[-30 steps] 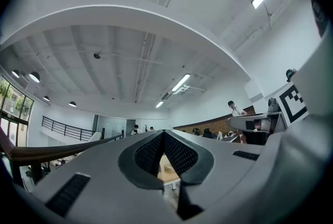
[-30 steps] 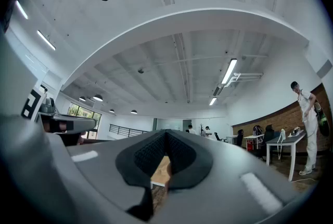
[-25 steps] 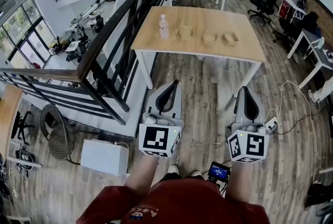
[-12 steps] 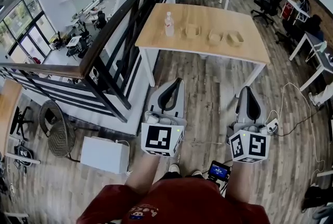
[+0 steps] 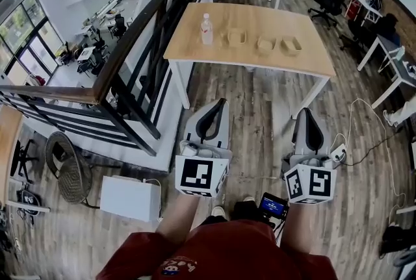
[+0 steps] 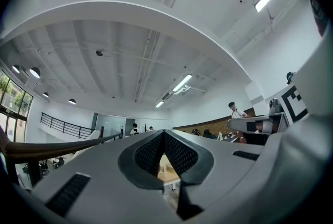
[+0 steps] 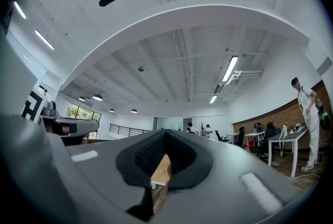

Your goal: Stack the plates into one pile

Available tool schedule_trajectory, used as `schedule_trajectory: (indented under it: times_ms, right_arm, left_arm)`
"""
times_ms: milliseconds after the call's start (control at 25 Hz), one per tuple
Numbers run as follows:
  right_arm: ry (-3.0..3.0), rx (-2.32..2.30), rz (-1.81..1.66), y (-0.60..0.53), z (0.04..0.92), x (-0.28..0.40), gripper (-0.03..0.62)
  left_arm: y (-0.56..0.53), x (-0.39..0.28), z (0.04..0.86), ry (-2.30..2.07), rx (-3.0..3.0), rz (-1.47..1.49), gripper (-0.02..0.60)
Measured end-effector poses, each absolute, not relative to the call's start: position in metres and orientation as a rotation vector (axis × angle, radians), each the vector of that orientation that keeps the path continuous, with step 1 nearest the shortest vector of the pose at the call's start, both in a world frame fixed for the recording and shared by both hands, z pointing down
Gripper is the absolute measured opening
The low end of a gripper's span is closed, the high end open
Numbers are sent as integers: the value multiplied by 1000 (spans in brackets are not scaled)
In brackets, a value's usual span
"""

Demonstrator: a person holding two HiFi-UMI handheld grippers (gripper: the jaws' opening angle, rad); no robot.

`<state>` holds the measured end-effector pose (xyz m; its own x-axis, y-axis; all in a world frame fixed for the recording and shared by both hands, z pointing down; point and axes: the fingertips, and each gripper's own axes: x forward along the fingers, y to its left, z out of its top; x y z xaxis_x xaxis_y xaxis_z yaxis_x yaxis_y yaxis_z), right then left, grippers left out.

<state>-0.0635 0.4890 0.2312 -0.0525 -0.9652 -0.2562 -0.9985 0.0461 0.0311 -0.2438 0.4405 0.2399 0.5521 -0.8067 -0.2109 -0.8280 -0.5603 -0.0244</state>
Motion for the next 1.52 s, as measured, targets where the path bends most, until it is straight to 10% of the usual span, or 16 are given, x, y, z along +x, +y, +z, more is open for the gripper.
schedule_trajectory:
  times_ms: [1520]
  right_arm:
    - [2144,-1993,206,291,244,113,8]
  left_arm:
    - [248,-63,236,1410,-2644,197,5]
